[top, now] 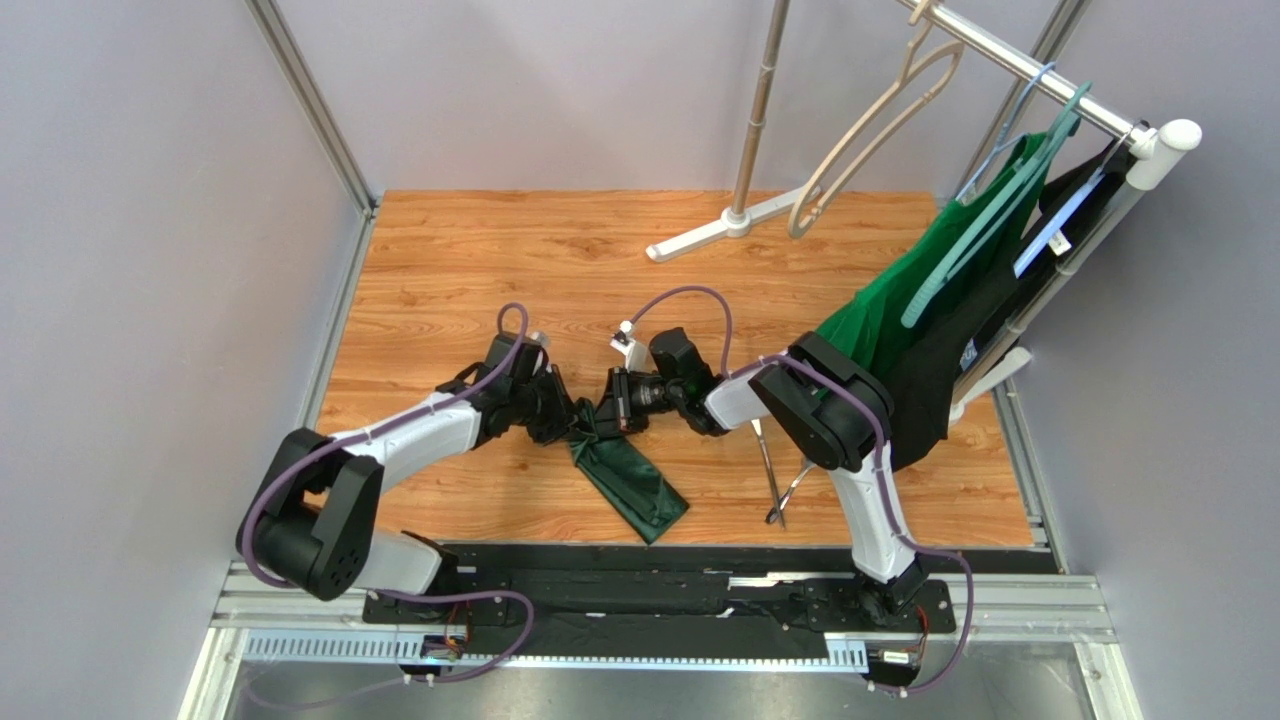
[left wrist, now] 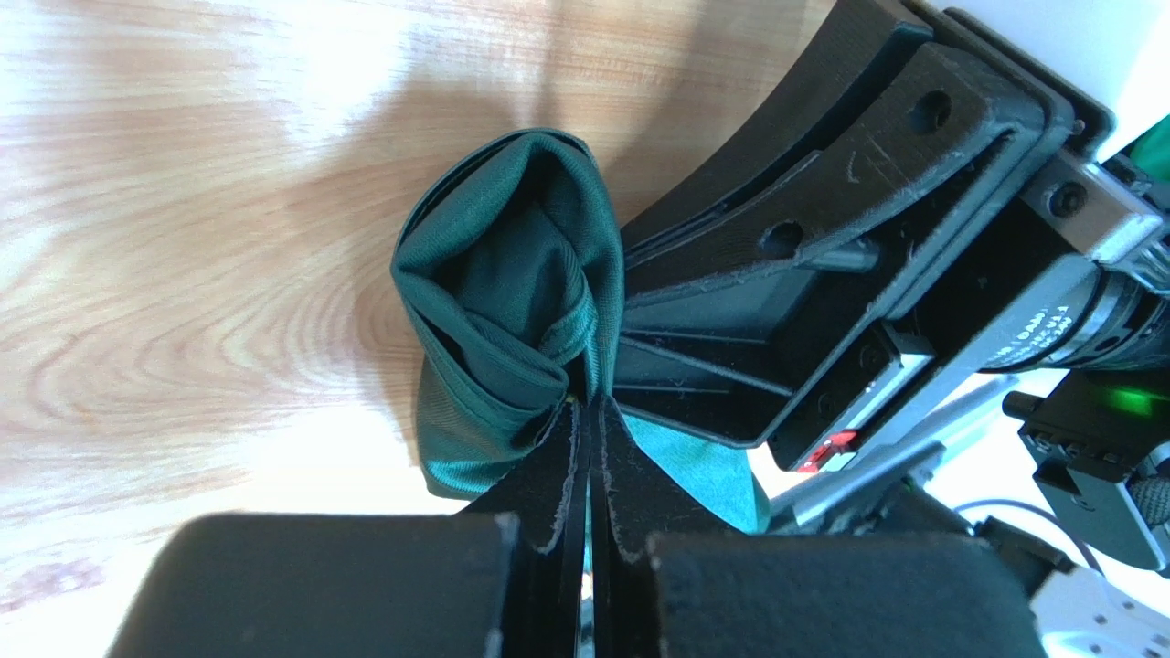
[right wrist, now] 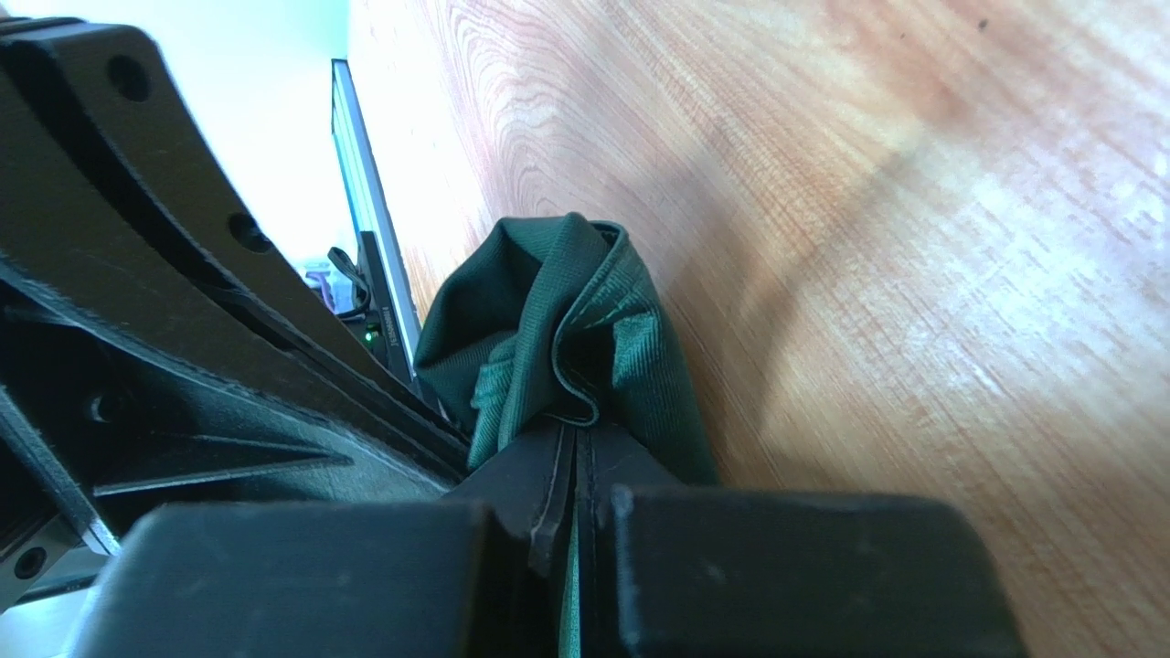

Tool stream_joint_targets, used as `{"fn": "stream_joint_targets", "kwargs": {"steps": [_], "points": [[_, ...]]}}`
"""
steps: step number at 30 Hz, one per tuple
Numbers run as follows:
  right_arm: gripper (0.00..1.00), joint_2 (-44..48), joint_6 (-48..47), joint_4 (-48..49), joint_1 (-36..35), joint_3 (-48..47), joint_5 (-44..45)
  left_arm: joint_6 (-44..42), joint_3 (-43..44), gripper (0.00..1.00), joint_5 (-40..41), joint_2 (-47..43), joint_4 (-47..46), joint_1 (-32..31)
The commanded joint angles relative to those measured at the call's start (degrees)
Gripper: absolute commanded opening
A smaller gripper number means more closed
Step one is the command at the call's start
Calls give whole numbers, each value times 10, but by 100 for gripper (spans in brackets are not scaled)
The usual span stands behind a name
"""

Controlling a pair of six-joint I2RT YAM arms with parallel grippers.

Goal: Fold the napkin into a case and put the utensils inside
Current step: Grasp the top corner of the smaller rectangle folded napkin from the folded napkin.

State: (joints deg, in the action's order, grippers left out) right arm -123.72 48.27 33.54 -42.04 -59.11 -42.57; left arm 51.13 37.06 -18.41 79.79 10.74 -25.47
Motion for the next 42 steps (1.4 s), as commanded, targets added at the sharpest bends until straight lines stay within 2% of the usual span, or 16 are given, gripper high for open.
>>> {"fn": "stream_joint_targets", "kwargs": {"steps": [1, 5, 13, 27, 32, 35, 36, 40, 42], "points": [[0, -1, -5, -30, 0, -14, 38, -7, -32, 0, 48, -54, -85, -5], [0, -5, -19, -55, -1, -31, 28, -9, -30, 0, 79, -59, -104, 2], [0, 30, -60, -115, -3, -47, 24, 20, -28, 0, 165, -70, -46, 2], [0, 75, -44, -96, 0, -33, 16, 34, -66, 0, 144, -111, -96, 2], [0, 34, -21, -72, -4, -67, -14, 32, -74, 0, 112, -105, -130, 2], [0, -8, -3, -20, -9, -78, -32, 35, -85, 0, 99, -98, -155, 2], [0, -17, -8, 0, -11, -78, -33, 41, -88, 0, 89, -90, -164, 2], [0, -46, -42, -22, -18, -106, -16, 66, -101, 0, 88, -72, -183, 2], [0, -57, -17, 26, -16, -94, -14, 79, -112, 0, 92, -61, -201, 3]]}}
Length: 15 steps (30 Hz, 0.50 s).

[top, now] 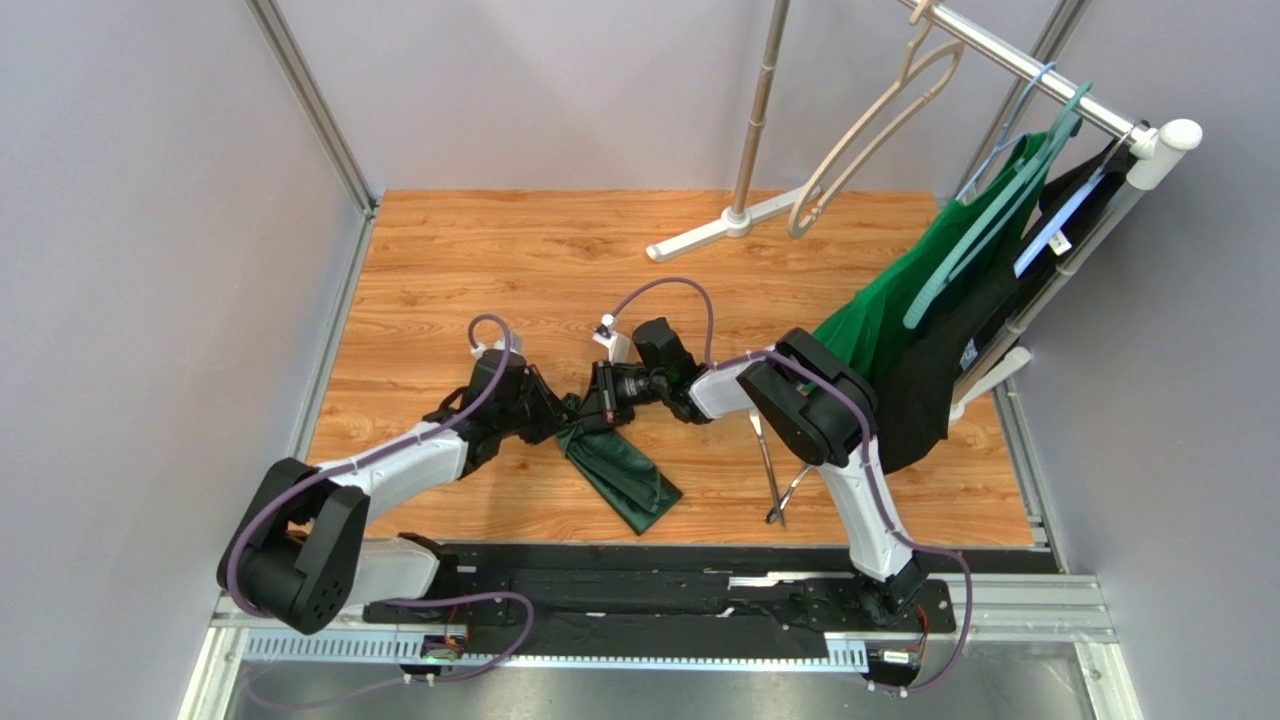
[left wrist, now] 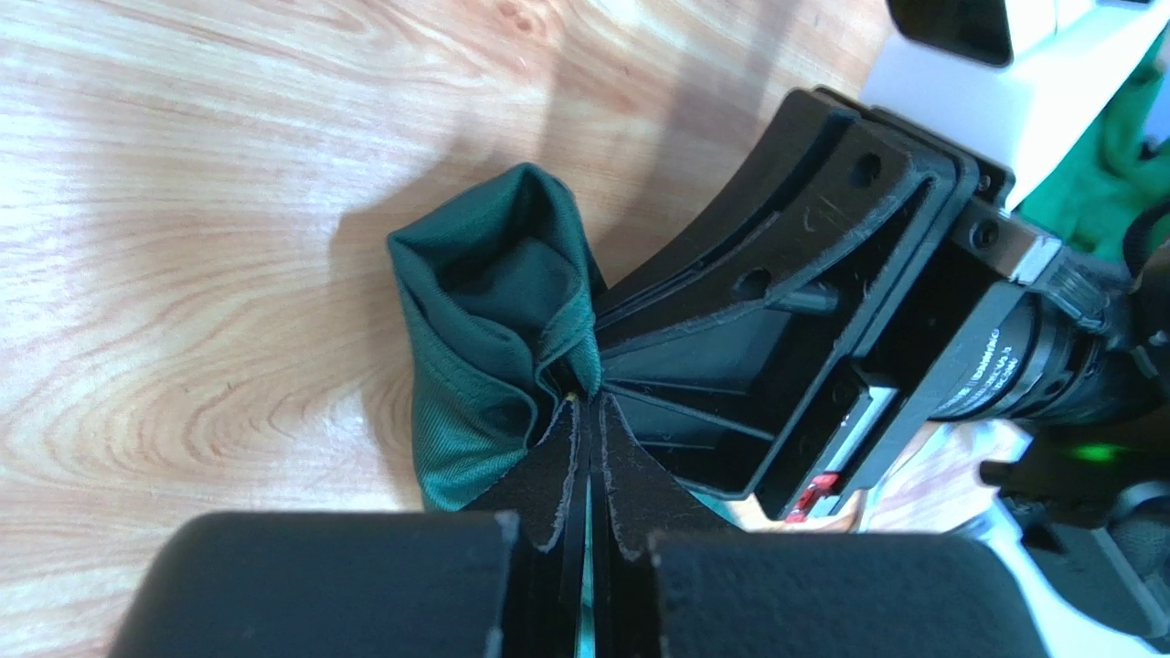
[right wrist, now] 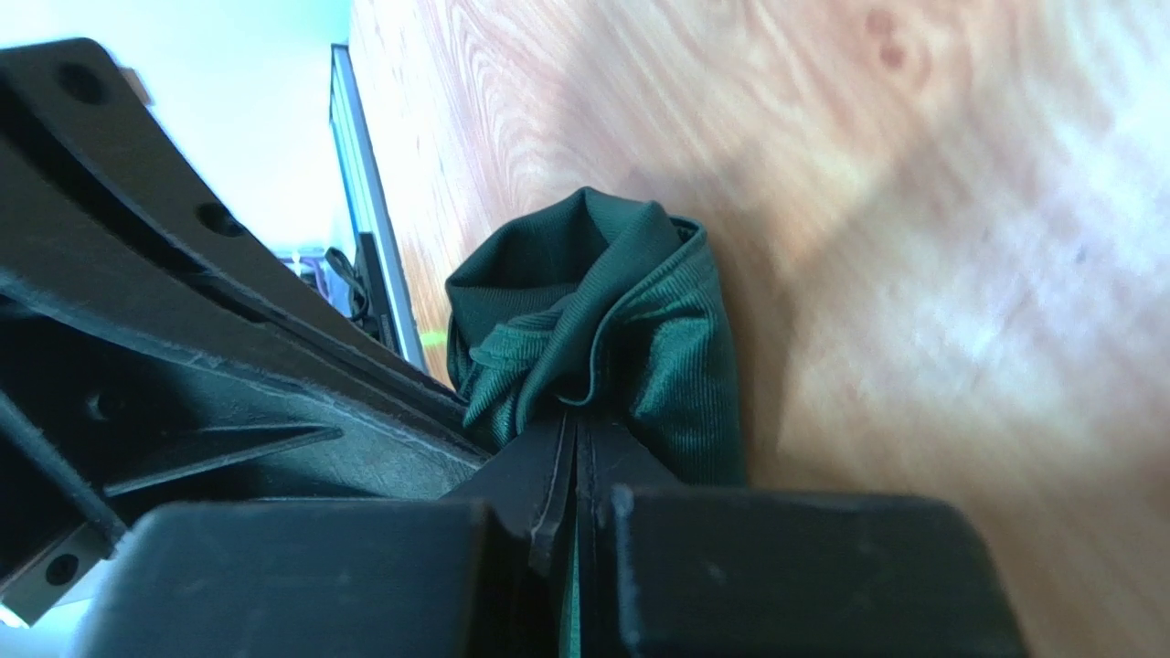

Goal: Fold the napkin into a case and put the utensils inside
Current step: Grasp the top corner of the smaller rectangle folded napkin from the folded napkin.

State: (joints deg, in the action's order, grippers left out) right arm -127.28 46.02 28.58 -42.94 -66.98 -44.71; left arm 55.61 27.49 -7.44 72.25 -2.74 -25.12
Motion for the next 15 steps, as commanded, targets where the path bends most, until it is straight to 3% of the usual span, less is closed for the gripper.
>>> {"fn": "stream_joint_targets", "kwargs": {"steps": [1, 8, 11, 12, 15], "points": [[0, -24, 25, 97, 1, -6, 19, 31, -16, 0, -15, 18, -69, 0], [0, -23, 94, 107, 17, 0, -3, -55, 38, 2, 61, 7, -6, -1], [0, -12, 88, 49, 20, -18, 10, -87, 47, 17, 118, -3, 19, -1], [0, -10, 87, 49, 20, -19, 11, -92, 49, 28, 129, -9, 23, -1], [0, -2, 70, 15, 20, -32, 17, -102, 42, 42, 125, -25, 15, -1]]}}
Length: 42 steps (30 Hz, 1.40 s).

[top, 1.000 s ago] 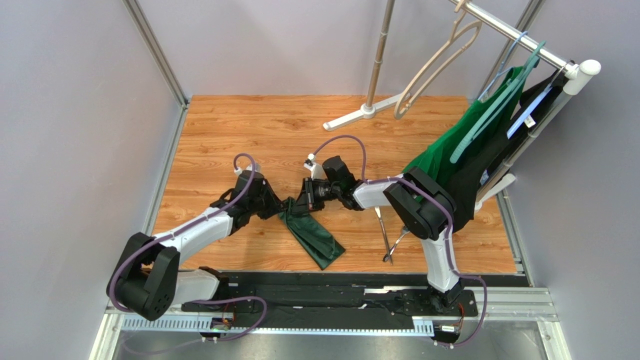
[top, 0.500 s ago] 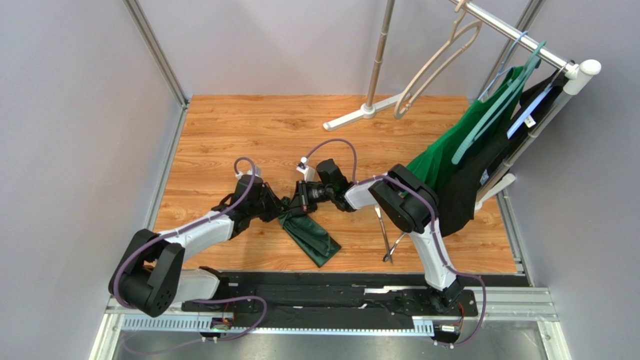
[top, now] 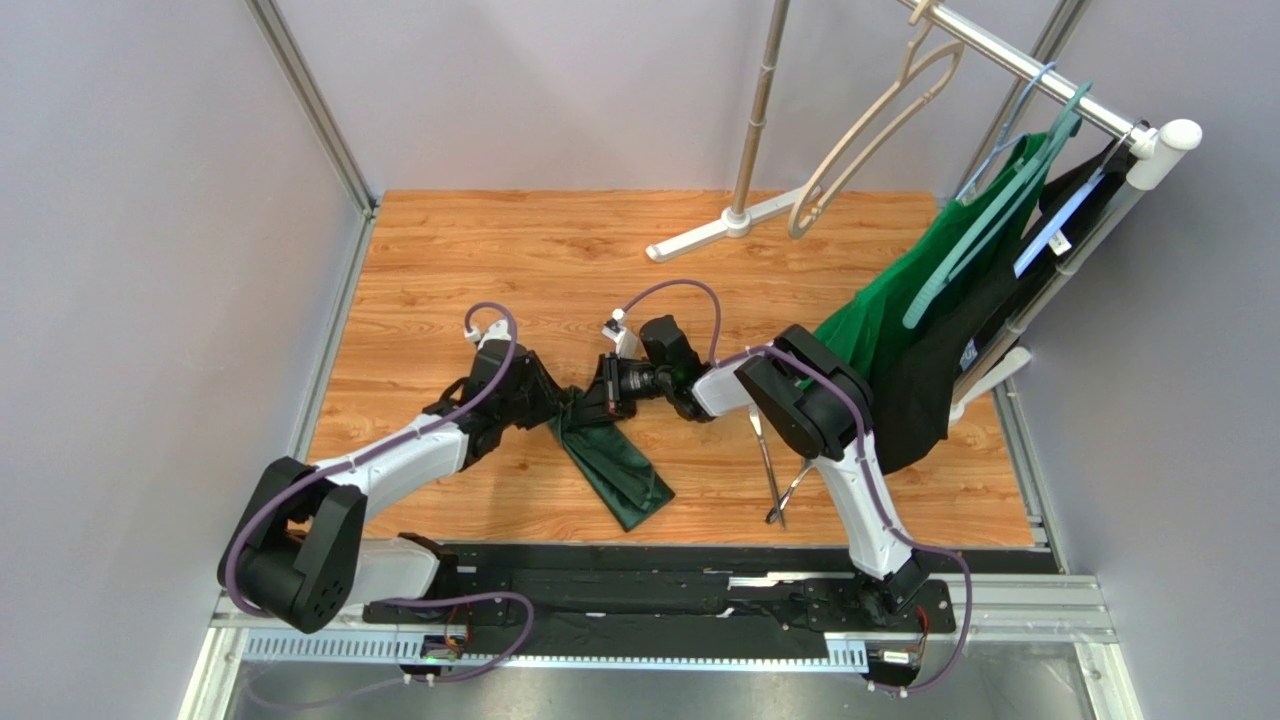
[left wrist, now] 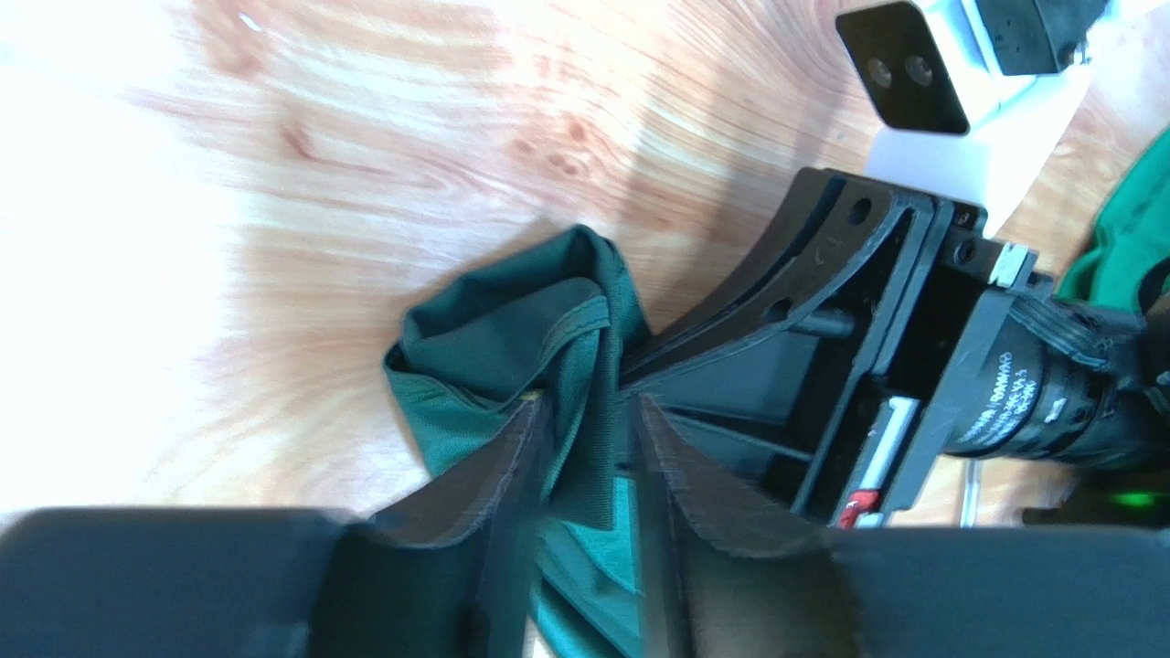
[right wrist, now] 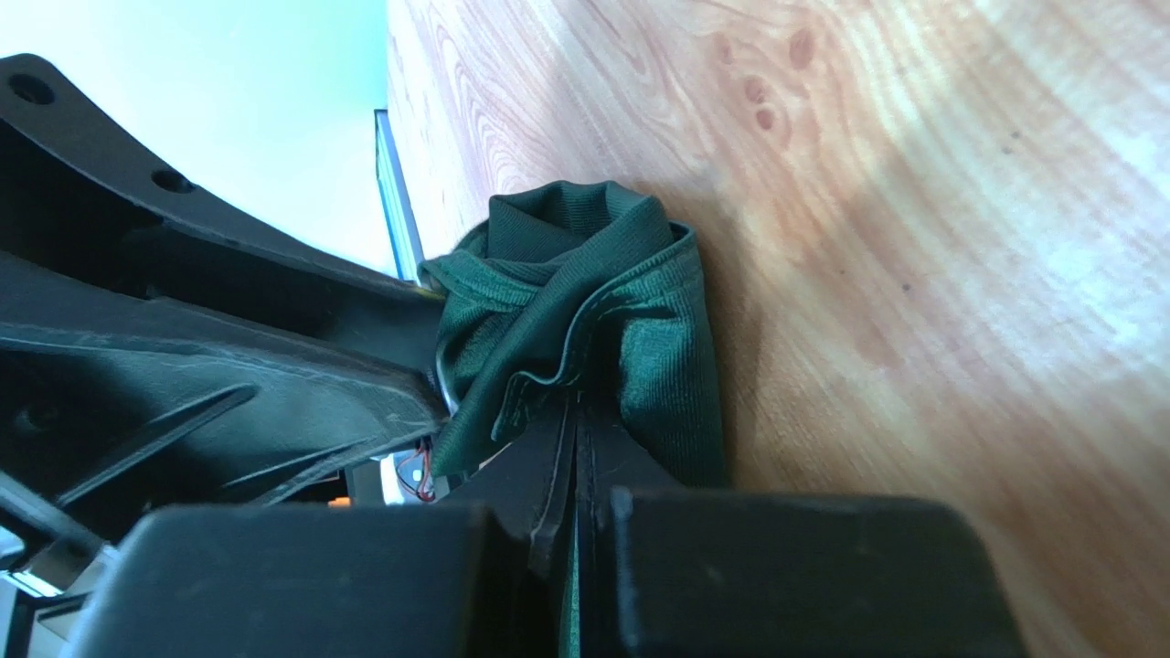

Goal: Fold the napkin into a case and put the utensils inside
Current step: Grasp the top corner of the smaller rectangle folded napkin from the folded napkin.

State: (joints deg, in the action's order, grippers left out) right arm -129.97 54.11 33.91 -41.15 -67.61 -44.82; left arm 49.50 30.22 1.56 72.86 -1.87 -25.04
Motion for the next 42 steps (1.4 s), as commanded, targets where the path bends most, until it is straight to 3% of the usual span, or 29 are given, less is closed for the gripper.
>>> {"fn": "stream_joint_targets", "kwargs": {"steps": [1, 2, 7, 13, 21, 34, 37, 42], "points": [[0, 22, -13, -52, 2, -34, 18, -41, 19, 48, 34, -34, 12, -2], [0, 20, -14, -53, 2, -36, 16, -44, 24, 55, 37, -39, 17, -2], [0, 30, -39, -82, 2, -35, 22, -52, 54, 55, 61, -61, 110, -2], [0, 50, -40, -82, 2, -28, 25, -68, 118, 41, 52, -20, 212, -3], [0, 70, -34, -75, 1, -13, 25, -68, 131, 39, 1, 67, 196, -2], [0, 48, -11, -48, 0, -22, 13, -63, 121, 40, 26, 54, 199, -2], [0, 42, -13, -53, -4, -30, 12, -65, 129, 36, 27, 72, 195, -2], [0, 27, -15, -60, -10, -53, 9, -77, 161, 10, 28, 94, 210, -2]]}}
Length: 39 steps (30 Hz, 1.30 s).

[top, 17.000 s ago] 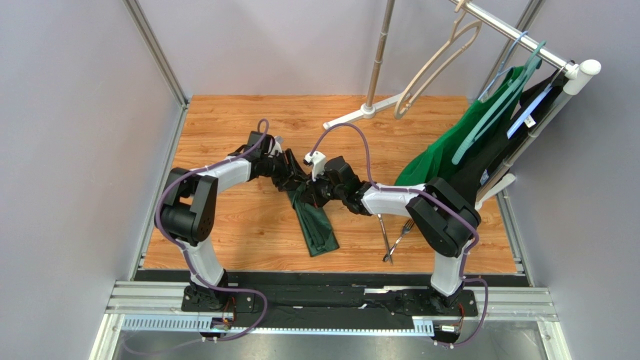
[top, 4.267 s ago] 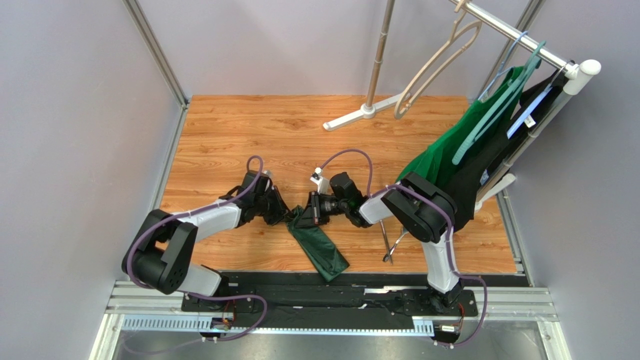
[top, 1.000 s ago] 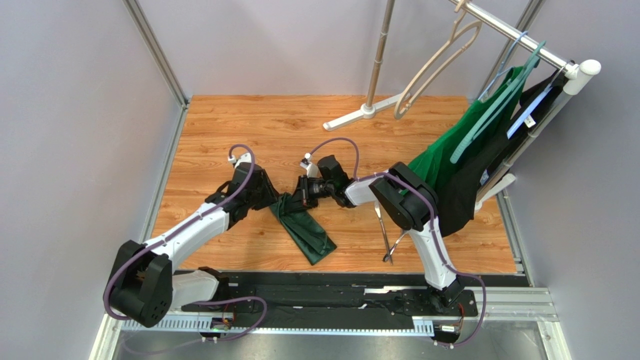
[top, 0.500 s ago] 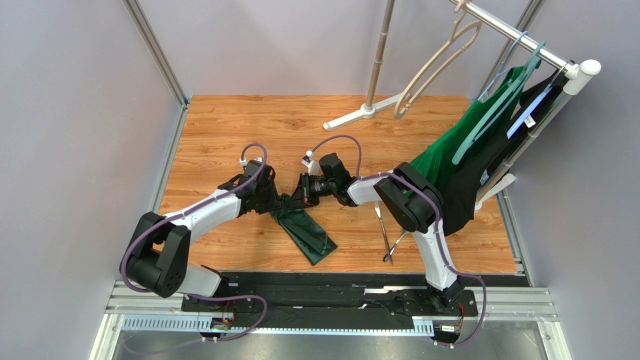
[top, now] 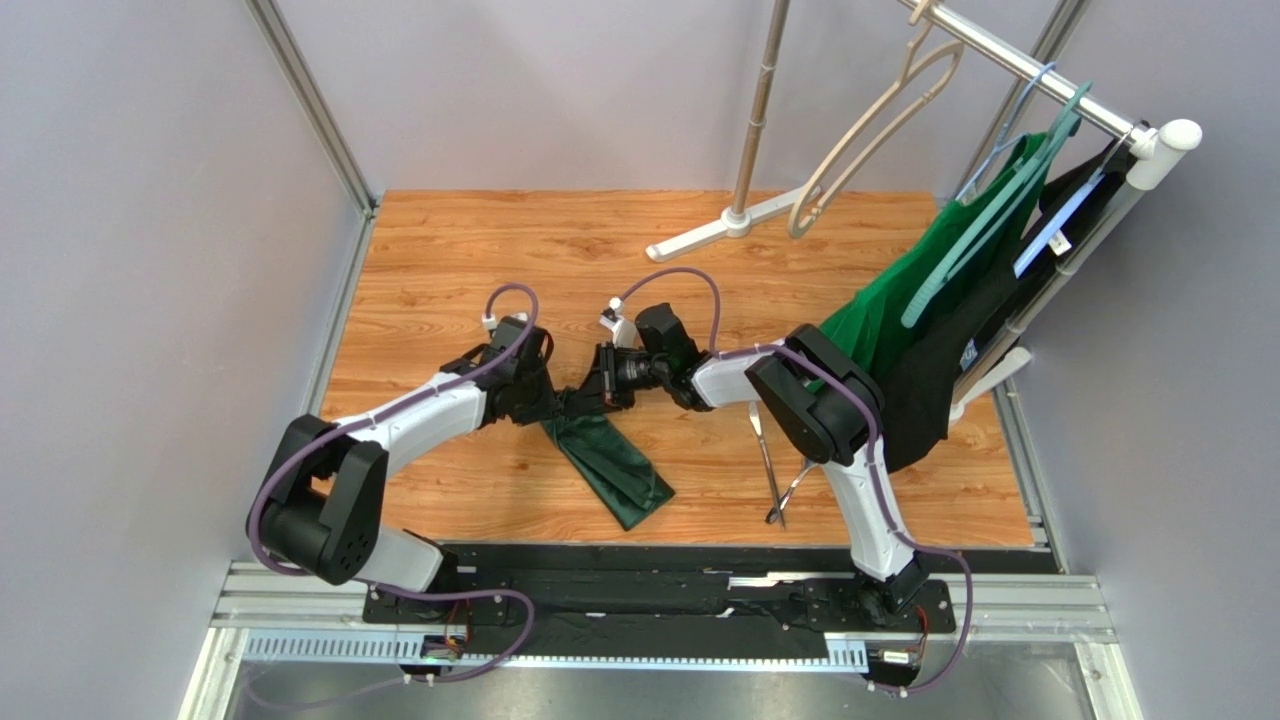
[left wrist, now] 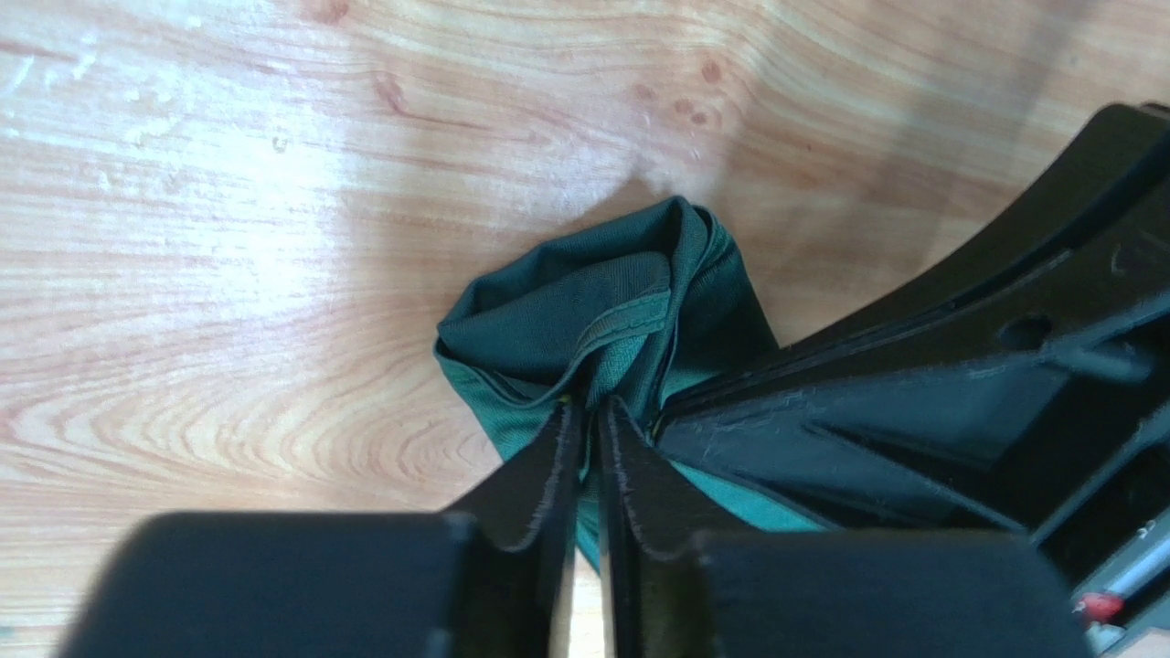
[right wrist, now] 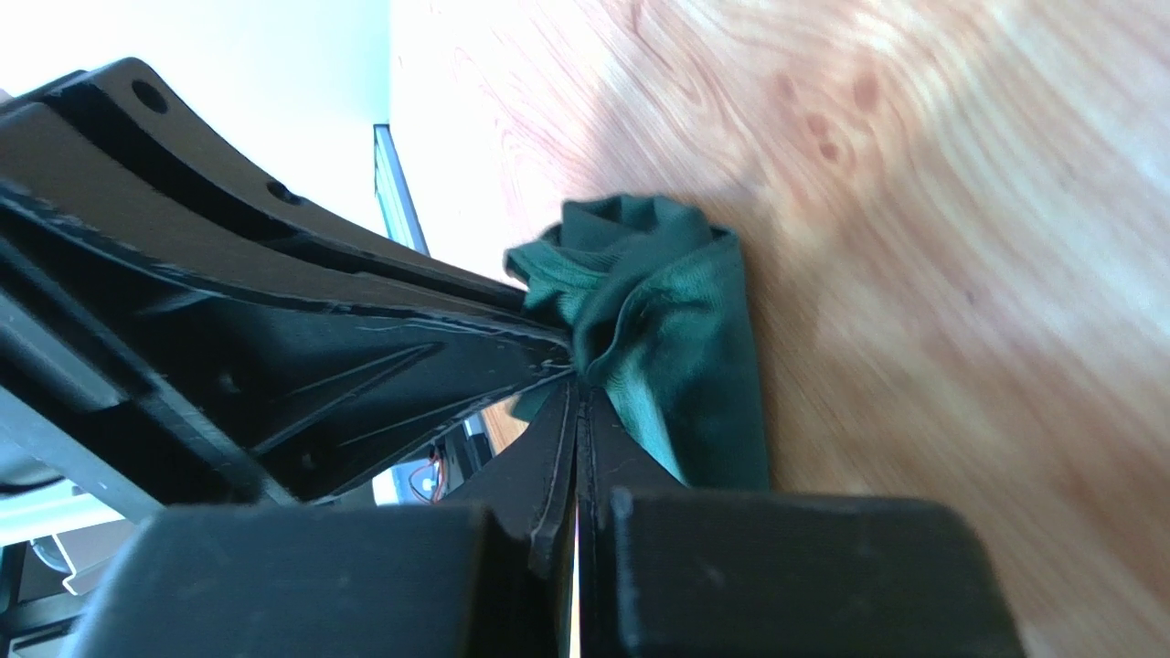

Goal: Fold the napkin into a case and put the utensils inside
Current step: Grasp the top corner of the smaller rectangle folded napkin from the folded napkin.

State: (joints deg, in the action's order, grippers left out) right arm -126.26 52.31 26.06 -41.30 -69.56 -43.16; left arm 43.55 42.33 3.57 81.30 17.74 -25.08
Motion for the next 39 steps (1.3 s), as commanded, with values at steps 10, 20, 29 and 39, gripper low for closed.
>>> {"fn": "stream_joint_targets", "kwargs": {"steps": [10, 20, 29, 39], "points": [[0, 23, -28, -13, 7, -14, 2, -22, 35, 0, 13, -18, 32, -1], [0, 78, -64, -44, 14, 45, 18, -10, 30, 24, 17, -11, 27, -1], [0, 29, -36, -3, -1, 18, -3, -13, 35, 5, 17, -9, 27, -1], [0, -16, -11, 12, -15, -46, -18, -13, 30, 0, -5, -13, 22, -1]]}}
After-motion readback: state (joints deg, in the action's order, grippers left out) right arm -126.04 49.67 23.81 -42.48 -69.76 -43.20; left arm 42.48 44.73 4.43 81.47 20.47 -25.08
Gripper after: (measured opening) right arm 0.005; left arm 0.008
